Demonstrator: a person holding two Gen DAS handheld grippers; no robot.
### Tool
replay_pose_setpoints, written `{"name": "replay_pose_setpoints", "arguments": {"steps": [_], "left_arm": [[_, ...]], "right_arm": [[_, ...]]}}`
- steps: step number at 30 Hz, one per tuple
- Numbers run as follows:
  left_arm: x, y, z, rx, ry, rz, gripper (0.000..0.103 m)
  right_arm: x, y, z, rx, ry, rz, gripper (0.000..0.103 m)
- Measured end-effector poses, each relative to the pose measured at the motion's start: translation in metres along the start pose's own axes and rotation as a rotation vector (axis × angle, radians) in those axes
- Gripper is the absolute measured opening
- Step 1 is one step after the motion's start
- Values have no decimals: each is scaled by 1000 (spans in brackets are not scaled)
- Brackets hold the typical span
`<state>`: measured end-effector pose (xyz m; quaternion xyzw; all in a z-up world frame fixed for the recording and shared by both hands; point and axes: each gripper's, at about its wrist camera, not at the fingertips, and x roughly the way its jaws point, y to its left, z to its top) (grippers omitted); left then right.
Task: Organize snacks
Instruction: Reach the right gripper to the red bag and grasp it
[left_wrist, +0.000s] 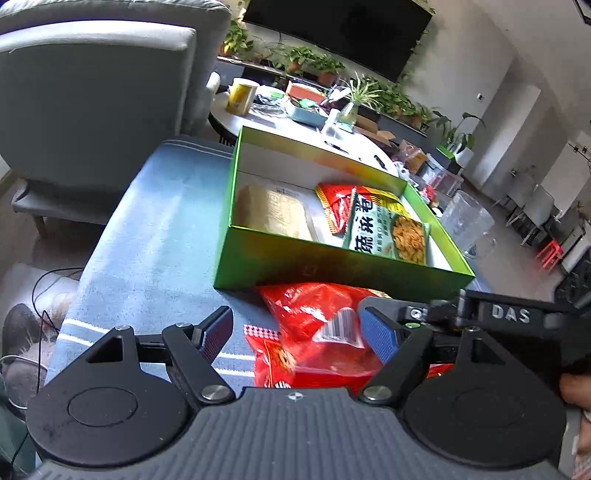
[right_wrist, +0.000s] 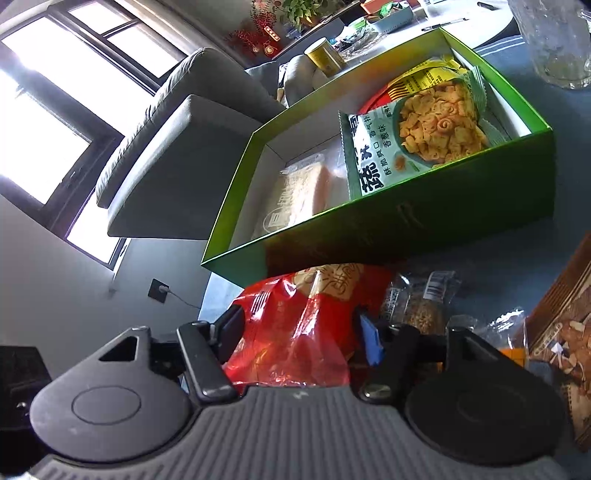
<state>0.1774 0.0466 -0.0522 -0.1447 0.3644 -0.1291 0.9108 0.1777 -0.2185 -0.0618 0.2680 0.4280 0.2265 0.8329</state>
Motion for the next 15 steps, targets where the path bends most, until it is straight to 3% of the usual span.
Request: {"name": "replay_pose_setpoints", "arguments": {"steps": [3, 15], "left_arm": [[4, 6, 1, -30, 13, -15, 79], [15, 12, 3, -51, 54, -54, 80]], "right_arm": [[-3, 2, -2, -24, -25, -4, 59], [3, -10, 10, 55, 32, 30, 58]]}}
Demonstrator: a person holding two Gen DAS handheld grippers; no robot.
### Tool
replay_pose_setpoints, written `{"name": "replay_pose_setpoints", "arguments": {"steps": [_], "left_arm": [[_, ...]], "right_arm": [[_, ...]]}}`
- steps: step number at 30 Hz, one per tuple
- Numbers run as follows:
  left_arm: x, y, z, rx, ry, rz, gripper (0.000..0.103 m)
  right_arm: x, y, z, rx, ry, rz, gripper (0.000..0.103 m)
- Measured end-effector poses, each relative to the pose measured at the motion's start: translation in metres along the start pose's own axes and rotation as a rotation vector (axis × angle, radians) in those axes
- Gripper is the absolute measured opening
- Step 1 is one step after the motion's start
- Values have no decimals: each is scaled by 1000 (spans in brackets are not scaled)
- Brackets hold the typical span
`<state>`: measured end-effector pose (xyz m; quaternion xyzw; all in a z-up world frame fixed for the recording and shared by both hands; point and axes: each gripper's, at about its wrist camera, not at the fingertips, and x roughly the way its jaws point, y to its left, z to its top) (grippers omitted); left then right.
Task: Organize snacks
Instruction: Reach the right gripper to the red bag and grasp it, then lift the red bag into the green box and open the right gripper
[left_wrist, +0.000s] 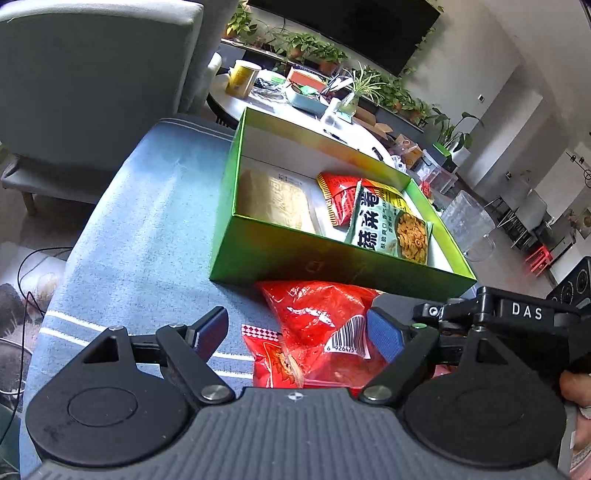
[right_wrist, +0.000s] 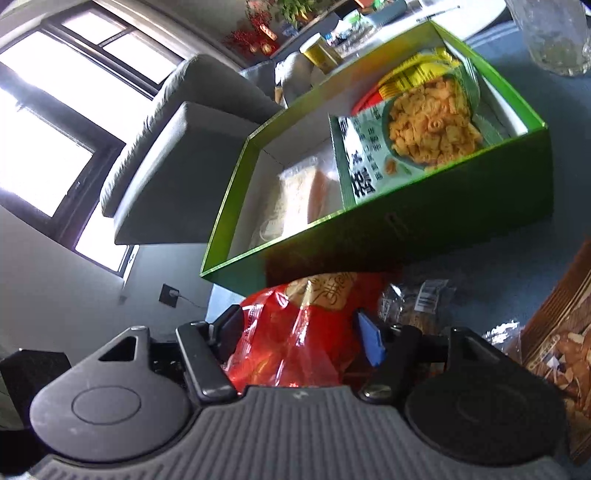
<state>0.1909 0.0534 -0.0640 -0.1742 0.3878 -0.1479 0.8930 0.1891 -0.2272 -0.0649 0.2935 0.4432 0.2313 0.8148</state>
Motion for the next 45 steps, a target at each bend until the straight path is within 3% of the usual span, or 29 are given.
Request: {"name": "replay_pose_setpoints", "arguments": {"steps": [8, 19, 27, 33, 38, 45], "left_arm": [[4, -6, 1, 61, 1, -11, 80], [2, -25, 0, 213, -20, 17, 79], [-2, -19, 7, 167, 10, -64, 79], [13, -36, 0, 251, 43, -72, 80], [35, -29, 2, 175, 102, -113, 81], [22, -39, -11, 212, 26, -112, 72]], "right_arm": [[-1, -8, 4, 24, 26, 15, 53], [4, -9, 14, 60, 85, 35, 58], [7, -10, 20, 89, 94, 42, 60], [4, 1, 18, 29, 75, -23, 63], [13, 0, 20, 33, 92, -42, 63], [17, 13, 14, -46, 83, -45, 64]]}}
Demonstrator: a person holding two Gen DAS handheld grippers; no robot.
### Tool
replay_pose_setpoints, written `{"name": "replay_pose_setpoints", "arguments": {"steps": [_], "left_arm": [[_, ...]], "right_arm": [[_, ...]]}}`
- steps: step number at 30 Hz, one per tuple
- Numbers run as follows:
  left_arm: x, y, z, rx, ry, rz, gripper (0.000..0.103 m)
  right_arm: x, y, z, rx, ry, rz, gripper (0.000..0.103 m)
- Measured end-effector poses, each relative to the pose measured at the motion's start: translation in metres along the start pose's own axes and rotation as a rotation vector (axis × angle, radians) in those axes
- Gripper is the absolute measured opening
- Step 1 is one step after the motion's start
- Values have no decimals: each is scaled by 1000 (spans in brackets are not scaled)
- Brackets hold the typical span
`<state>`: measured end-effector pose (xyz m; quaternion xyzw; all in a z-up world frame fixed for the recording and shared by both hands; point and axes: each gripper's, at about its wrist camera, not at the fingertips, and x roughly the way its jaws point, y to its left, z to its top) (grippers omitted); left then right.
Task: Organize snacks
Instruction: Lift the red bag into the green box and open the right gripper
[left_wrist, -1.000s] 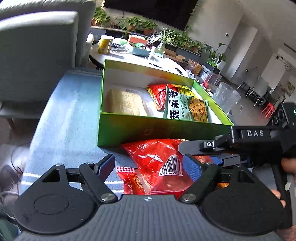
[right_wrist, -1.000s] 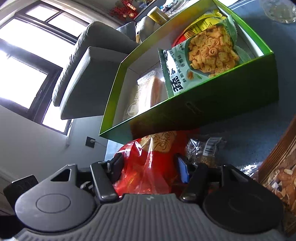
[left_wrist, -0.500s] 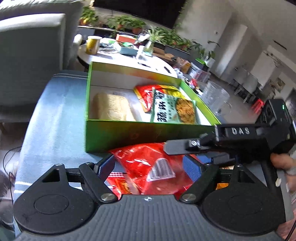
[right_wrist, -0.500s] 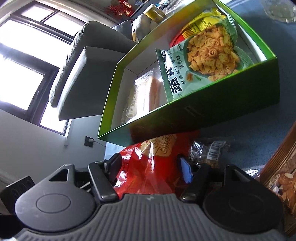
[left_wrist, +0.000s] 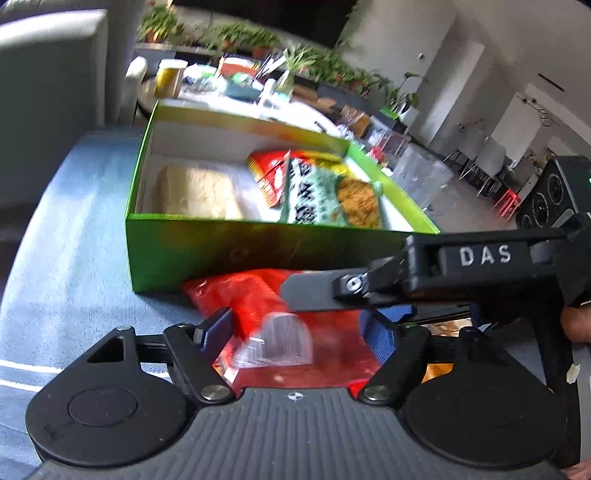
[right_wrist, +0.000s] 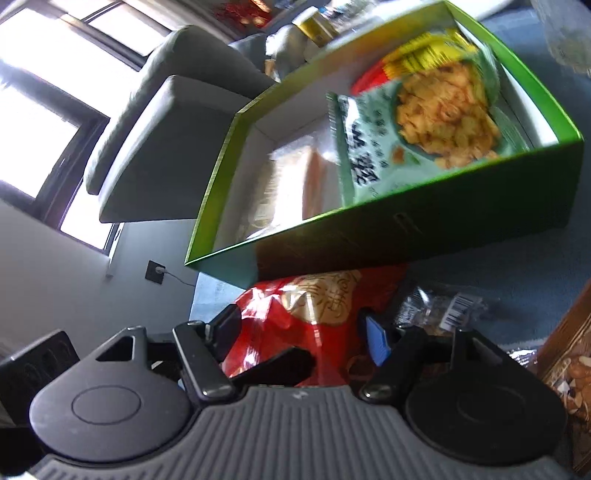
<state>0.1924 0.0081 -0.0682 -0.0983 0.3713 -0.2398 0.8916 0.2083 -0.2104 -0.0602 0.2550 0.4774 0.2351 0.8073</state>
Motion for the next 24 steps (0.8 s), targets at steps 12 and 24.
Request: {"name": "replay_pose_setpoints", "arguments": {"steps": [12, 24], "left_arm": [[-72, -55, 12, 156, -184, 48, 72], [-71, -61, 75, 187, -215, 32, 72]], "right_arm": [[-65, 49, -27, -169, -165, 83, 58], [-88, 74, 9, -261, -303, 109, 58]]}}
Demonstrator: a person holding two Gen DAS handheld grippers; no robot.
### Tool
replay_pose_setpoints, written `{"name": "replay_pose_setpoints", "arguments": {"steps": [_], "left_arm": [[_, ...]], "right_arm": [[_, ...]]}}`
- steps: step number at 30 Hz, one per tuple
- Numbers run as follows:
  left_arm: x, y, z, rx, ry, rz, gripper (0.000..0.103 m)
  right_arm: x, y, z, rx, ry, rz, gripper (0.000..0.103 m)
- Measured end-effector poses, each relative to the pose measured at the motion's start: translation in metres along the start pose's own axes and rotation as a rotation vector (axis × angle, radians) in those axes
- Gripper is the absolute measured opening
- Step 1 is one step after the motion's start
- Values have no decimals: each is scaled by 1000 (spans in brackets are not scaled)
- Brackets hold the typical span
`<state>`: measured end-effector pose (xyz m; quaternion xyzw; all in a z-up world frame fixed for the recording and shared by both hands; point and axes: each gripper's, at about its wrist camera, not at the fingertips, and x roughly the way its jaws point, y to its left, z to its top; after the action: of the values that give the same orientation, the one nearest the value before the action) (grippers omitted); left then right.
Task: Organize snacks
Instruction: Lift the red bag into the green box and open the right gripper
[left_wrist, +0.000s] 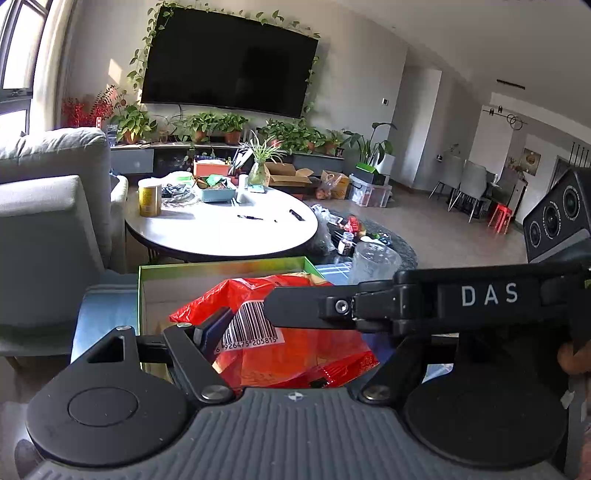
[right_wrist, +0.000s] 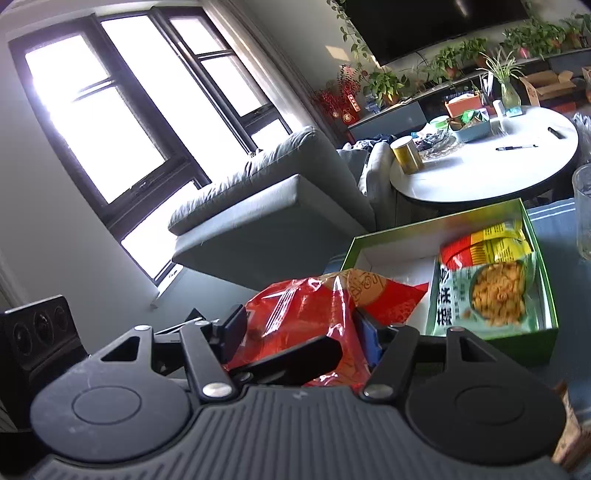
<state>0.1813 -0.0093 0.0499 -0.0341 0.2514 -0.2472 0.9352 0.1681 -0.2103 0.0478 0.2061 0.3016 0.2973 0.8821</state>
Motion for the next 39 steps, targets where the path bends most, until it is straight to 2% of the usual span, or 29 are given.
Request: {"name": "replay_pose_setpoints", "arguments": {"steps": [7, 13, 19, 23, 27, 33, 39], "left_arm": [[40, 18, 17, 31, 18, 26, 72], [89, 46, 19, 26, 70, 47, 72], [127, 74, 18, -7, 122, 56, 72], [144, 89, 17, -42, 145, 95, 72], [134, 105, 11, -137, 142, 119, 72], [87, 95, 8, -134, 80, 138, 73], [36, 76, 1, -134, 53, 133, 74]], "right_arm": [[26, -21, 22, 24, -19, 14, 58], [71, -52, 38, 67, 22, 12, 58], [113, -78, 46, 104, 65, 12, 58], [133, -92, 48, 136, 72, 13, 58], [125, -101, 49, 173, 20, -17, 62], [76, -98, 54, 191, -48, -18, 64], [39, -69, 32, 127, -11, -26, 65]]}}
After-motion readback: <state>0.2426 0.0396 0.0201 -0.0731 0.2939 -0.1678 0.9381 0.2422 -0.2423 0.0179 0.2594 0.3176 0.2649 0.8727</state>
